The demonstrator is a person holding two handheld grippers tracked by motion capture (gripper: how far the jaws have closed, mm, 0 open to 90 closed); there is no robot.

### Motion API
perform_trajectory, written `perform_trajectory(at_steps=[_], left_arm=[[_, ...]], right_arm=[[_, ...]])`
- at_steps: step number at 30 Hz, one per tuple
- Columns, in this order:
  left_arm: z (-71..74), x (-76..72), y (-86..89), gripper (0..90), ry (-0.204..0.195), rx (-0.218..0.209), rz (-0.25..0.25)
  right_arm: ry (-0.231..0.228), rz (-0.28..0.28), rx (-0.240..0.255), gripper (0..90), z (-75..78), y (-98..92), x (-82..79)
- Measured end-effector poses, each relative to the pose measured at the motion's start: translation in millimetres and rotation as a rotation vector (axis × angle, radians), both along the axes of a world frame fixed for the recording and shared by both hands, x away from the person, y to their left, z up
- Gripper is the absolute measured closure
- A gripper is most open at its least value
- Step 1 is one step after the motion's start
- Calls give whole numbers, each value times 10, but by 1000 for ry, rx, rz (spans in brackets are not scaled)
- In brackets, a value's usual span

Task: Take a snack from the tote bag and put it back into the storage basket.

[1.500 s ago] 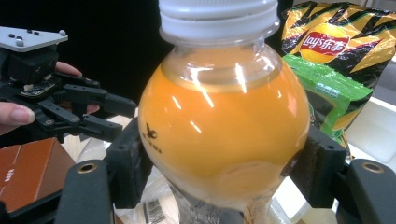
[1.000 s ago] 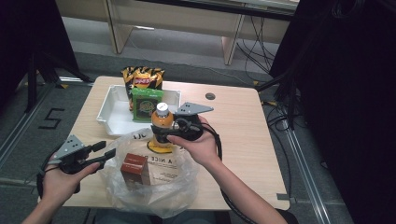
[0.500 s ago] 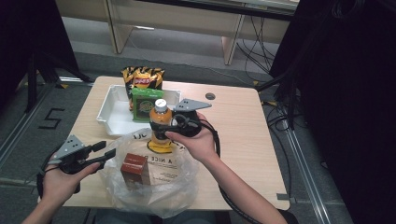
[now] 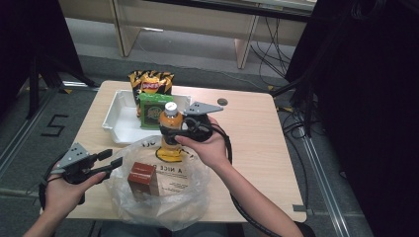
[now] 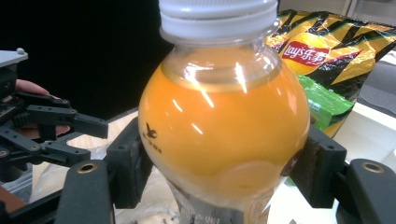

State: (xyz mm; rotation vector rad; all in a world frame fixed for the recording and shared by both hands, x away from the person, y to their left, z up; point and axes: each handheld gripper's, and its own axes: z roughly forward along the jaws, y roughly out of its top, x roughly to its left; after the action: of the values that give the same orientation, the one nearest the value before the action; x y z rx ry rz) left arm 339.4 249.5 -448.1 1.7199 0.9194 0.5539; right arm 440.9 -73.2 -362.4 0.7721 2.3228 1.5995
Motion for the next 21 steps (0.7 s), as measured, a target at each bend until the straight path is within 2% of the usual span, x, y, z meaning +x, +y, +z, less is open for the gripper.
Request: perform_trajectory(at_steps=[4, 7, 9, 12, 13, 14, 15, 18, 19, 21], left_arm=[[-1, -6, -4, 468, 6, -10, 6], [0, -2, 1, 468, 1, -2, 2], [1, -2, -1, 467, 2, -3, 2], [0, 0, 3, 468, 1, -2, 1], [0, 0, 3, 468, 1, -2, 1], [0, -1, 3, 468, 1, -3, 2], [-8, 4, -4, 467, 0, -18, 0], [-8, 5, -4, 468, -2, -15, -2], [0, 1, 1, 468, 0, -1, -2], [0, 1, -1, 468, 0, -1, -1]], right_arm=[[4, -8, -3, 324, -6, 8, 34], [4, -9, -5, 325, -2, 6, 49], [-8, -18, 5, 324, -11, 18, 69], [-21, -12, -11, 324, -5, 13, 109], [-21, -12, -11, 324, -5, 13, 109], [-2, -20, -3, 324, -5, 17, 109], [-13, -18, -7, 324, 0, 16, 133], [10, -22, 6, 324, 2, 30, 134], [-17, -29, -1, 324, 8, 35, 160], [-2, -29, -3, 324, 15, 33, 160]])
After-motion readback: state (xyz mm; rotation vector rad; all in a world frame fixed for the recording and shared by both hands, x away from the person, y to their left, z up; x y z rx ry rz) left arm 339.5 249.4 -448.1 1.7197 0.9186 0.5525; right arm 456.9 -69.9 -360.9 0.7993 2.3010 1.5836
